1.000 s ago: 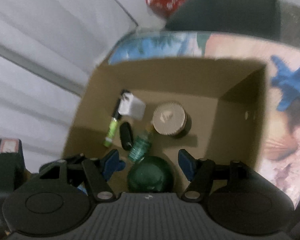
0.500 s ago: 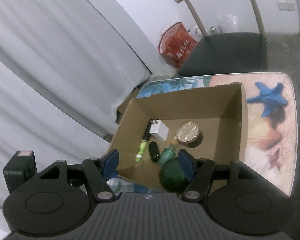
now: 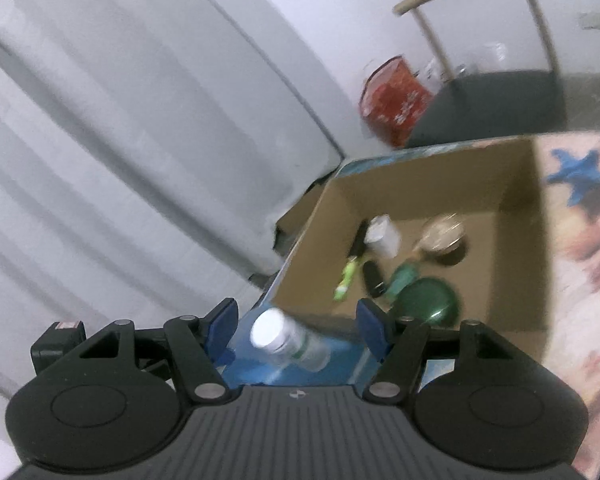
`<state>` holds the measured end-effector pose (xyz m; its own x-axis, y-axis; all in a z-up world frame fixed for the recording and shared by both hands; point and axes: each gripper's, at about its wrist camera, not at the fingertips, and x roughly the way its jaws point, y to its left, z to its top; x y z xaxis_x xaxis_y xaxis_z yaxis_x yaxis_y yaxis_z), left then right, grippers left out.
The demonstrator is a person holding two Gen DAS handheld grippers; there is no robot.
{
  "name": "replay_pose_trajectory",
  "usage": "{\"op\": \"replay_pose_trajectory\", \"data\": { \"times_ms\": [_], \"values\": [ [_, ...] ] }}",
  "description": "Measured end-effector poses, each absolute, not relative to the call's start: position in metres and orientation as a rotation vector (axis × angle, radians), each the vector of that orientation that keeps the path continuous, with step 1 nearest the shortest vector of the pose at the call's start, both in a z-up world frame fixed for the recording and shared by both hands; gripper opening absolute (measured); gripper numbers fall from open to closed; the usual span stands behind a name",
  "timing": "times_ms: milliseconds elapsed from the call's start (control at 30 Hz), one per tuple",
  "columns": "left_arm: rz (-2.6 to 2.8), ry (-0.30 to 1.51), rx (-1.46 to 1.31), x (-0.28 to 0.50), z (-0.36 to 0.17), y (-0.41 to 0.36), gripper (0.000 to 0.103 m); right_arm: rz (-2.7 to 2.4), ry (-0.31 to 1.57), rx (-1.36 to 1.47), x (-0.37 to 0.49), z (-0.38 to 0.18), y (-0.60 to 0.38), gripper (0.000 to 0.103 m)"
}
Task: Organize rigid objects
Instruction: 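Move the right gripper down to the white pill bottle, then close the right gripper around the white pill bottle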
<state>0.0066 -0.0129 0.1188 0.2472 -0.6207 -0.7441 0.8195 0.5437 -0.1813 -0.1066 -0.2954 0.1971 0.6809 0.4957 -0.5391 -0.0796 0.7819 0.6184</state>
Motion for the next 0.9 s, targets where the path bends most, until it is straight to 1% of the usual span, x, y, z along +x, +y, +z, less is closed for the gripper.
{"op": "replay_pose_trajectory", "data": {
  "times_ms": [267,467,667,900],
  "values": [
    [-0.907,0.821,0.281,0.021,0.089,0.009,0.084,0.405,0.809,0.482,-0.081,0.158,-0.215,0.068],
    [-0.887,0.811,0.299,0.031,0.069,0.02,0.084,0.393,0.84,0.427,-0.066,0.129,-0.176,0.067],
    [-0.915,0.79,0.278,0.032,0.059,0.021,0.082,0.376,0.828,0.345,-0.057,0.129,-0.157,0.066],
    [-0.926,0.799,0.26,0.034,0.044,0.007,0.076,0.365,0.835,0.276,-0.04,0.127,-0.144,0.064]
  ]
}}
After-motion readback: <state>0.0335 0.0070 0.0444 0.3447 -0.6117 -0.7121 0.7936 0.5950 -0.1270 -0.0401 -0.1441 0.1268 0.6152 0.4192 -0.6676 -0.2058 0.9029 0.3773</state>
